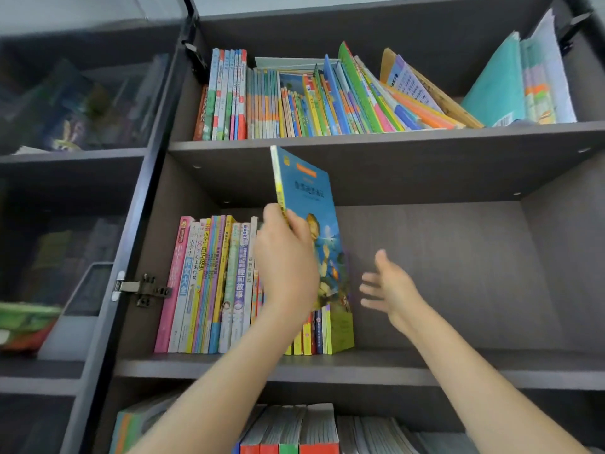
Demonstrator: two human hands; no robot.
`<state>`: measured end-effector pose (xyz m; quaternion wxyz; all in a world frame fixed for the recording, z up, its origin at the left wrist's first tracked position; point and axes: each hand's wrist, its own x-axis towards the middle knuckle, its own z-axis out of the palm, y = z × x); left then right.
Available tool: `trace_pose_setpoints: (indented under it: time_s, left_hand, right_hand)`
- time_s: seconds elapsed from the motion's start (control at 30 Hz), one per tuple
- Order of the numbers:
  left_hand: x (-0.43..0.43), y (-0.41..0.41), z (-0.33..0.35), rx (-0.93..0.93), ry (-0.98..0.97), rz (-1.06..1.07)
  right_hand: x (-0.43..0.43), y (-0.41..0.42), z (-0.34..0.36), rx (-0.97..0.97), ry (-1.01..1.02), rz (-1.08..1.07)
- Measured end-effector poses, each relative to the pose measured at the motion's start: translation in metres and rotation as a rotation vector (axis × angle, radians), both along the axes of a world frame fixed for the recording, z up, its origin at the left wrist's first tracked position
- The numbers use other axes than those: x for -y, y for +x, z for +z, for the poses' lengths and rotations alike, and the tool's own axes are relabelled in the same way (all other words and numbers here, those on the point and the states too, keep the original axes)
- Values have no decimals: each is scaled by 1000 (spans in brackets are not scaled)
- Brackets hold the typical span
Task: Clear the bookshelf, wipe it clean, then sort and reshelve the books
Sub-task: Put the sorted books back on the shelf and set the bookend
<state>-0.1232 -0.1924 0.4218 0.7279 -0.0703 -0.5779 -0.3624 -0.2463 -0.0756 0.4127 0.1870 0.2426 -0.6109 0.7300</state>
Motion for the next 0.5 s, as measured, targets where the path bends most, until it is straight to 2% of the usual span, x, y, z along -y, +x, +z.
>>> trace_pose_setpoints:
  time_s: [0.07, 0.17, 0.33, 0.43, 0.5]
  left_hand:
    - [-22, -24, 1, 42, 14, -39]
    - [-52, -62, -6, 174, -19, -61]
    - [-63, -108, -36, 529, -154, -101]
    - [-50, -108, -33, 770, -373, 107]
    - [-32, -102, -33, 809, -430, 221]
  right_hand:
    - [-17, 15, 7, -62, -32, 9]
    - [-26, 29, 14, -117, 129, 16]
    - [-12, -4, 12, 73, 249, 128]
    - [0, -27, 4, 120, 289, 157]
    - [16, -31, -2, 118, 403, 101]
